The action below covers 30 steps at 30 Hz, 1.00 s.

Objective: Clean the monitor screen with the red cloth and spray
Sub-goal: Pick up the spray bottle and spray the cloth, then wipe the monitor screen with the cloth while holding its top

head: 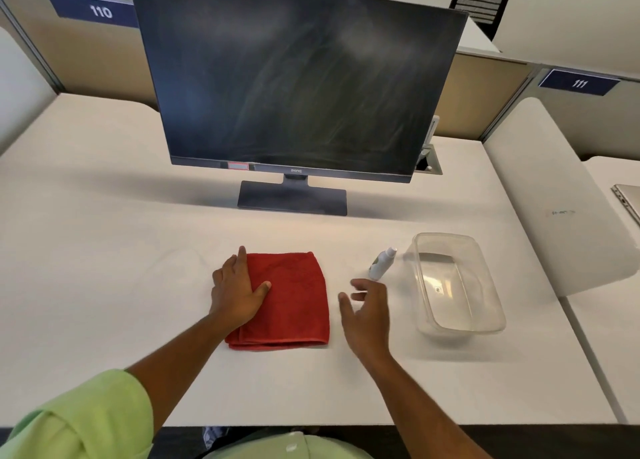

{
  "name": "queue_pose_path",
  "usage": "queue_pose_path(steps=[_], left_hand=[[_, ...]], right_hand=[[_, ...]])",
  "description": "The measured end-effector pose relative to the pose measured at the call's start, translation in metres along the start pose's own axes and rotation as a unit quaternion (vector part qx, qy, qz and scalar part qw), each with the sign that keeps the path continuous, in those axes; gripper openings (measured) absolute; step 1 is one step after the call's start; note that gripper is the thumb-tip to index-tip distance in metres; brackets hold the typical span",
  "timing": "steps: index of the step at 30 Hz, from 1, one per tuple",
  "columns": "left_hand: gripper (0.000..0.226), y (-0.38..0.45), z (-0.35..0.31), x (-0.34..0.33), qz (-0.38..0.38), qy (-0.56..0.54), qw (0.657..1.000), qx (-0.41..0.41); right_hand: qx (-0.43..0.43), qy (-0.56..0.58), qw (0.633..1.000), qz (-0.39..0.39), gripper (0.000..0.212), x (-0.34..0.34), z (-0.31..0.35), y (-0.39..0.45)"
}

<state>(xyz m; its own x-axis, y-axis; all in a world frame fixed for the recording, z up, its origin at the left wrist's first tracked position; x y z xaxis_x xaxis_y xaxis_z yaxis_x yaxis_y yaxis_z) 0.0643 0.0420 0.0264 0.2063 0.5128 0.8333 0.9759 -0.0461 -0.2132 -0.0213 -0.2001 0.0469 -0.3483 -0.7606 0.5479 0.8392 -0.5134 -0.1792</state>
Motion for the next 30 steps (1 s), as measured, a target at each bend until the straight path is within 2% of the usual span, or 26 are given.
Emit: queue_pose_path(steps=[2, 3, 9, 11, 14, 17, 19, 21, 23, 27, 30], left_hand=[[0.097, 0.005, -0.006, 0.002, -0.006, -0.038, 0.999, 0.028], [0.097, 0.009, -0.008, 0.003, -0.015, -0.059, 0.997, 0.045], [0.095, 0.021, 0.000, 0.009, -0.017, -0.217, 0.967, 0.136], [0.093, 0.021, 0.004, 0.009, 0.006, -0.252, 0.956, 0.148], [0.092, 0.020, 0.007, 0.016, 0.021, -0.256, 0.954, 0.151], [0.090, 0.019, 0.007, 0.032, -0.007, -0.154, 0.982, 0.104], [0.085, 0.022, 0.000, 0.047, -0.013, -0.185, 0.983, 0.019], [0.074, 0.027, -0.012, 0.066, 0.044, -0.234, 0.968, -0.080], [0.062, 0.031, -0.027, 0.084, 0.132, -0.248, 0.950, -0.140], [0.049, 0.036, -0.046, 0.120, 0.272, -0.308, 0.898, -0.160], [0.044, 0.039, -0.049, 0.134, 0.284, -0.327, 0.884, -0.178]], right_hand=[[-0.029, -0.043, 0.993, 0.106, 0.043, -0.012, 0.002, 0.004], [-0.035, -0.072, 0.988, 0.136, 0.049, -0.018, 0.005, 0.007], [-0.098, -0.126, 0.974, 0.159, 0.068, -0.043, 0.028, 0.024], [-0.114, -0.121, 0.973, 0.158, 0.058, -0.046, 0.032, 0.025], [-0.105, -0.113, 0.973, 0.169, 0.023, -0.049, 0.042, 0.026], [-0.086, -0.056, 0.976, 0.194, 0.011, -0.046, 0.061, 0.026], [-0.044, -0.033, 0.976, 0.211, 0.005, -0.039, 0.078, 0.027], [0.014, -0.028, 0.969, 0.246, 0.005, -0.033, 0.093, 0.028], [0.077, -0.059, 0.957, 0.274, 0.008, -0.025, 0.108, 0.029], [0.160, -0.108, 0.937, 0.290, 0.015, -0.010, 0.133, 0.038], [0.163, -0.107, 0.942, 0.274, 0.018, 0.003, 0.141, 0.048]])
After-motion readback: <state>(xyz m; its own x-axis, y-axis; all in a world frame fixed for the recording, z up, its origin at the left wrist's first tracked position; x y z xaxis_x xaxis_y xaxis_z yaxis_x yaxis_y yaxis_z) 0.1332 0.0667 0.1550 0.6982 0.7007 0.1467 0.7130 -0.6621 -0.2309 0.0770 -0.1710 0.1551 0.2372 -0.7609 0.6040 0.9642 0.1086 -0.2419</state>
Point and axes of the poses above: each hand's wrist, its own y-axis towards the middle knuckle, its own x-axis out of the back of the hand, z = x × y, the point moved 1 cm from there along y, towards the middle knuckle, and after that the axes turned 8 degrees about -x, right-handed, at the moved point
